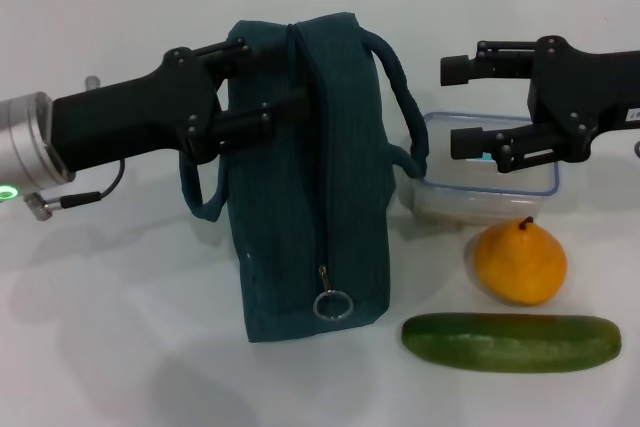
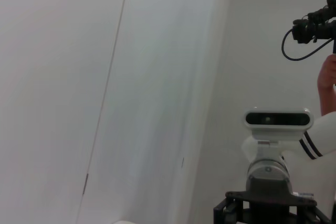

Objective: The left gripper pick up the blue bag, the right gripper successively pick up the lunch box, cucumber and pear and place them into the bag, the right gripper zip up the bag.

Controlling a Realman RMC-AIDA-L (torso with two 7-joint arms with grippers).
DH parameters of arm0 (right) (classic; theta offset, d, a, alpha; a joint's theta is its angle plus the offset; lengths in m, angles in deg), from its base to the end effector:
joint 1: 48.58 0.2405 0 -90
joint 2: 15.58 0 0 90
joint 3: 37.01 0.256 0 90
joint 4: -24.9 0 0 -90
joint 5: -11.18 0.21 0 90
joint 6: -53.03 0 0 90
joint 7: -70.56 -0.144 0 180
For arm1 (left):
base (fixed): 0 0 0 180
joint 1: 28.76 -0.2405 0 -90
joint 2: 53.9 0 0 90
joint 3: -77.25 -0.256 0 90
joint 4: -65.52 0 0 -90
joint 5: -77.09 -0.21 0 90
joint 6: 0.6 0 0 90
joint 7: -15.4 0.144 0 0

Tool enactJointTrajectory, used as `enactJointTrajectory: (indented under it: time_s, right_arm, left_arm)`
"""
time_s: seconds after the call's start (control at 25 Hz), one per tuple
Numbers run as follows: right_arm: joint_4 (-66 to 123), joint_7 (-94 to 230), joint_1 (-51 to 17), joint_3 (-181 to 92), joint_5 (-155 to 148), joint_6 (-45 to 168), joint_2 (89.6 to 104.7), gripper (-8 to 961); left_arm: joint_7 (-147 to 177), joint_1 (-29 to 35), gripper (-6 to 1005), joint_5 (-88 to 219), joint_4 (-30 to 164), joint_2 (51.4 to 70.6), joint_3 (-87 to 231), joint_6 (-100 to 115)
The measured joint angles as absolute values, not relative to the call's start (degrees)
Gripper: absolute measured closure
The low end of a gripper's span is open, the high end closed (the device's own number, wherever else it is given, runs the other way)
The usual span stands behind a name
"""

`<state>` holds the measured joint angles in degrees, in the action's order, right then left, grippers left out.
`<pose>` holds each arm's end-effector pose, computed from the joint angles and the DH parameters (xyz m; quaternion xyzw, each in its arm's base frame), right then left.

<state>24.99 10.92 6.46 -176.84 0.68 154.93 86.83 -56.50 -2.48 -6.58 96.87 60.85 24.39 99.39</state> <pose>0.1716 0.3675 0.0270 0.9441 -0.0387 -0.3258 0.0338 -0.2368 0.3093 0.0286 -0.8890 -0.1433 -0.4225 0.1034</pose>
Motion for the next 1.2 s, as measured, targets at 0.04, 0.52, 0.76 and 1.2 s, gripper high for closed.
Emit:
enactJointTrajectory:
  time_s: [0.04,0.52,0.76,1.2]
  right_arm:
    - [24.99,10.92,6.47,-176.84,0.67,154.72,86.84,115]
    - [24.99,12.62,6.62,-176.4,0.65,154.39,86.85,116]
    - [24.99,13.03,6.27,-176.38,0.91,154.56,86.9,115]
    - [25.16,13.69,5.65,-175.85,1.22,154.81,86.92,115]
  left_arm:
    - [-56.54,-2.48,318,-6.5,96.78,60.83,24.48,99.31]
    - [-56.77,-2.36,255,-6.12,96.41,61.34,25.94,97.94]
    - [-56.79,-2.49,223,-5.96,96.4,62.04,26.26,97.9]
    - [-77.12,-2.41,139,-7.73,101.53,60.69,30.05,96.07]
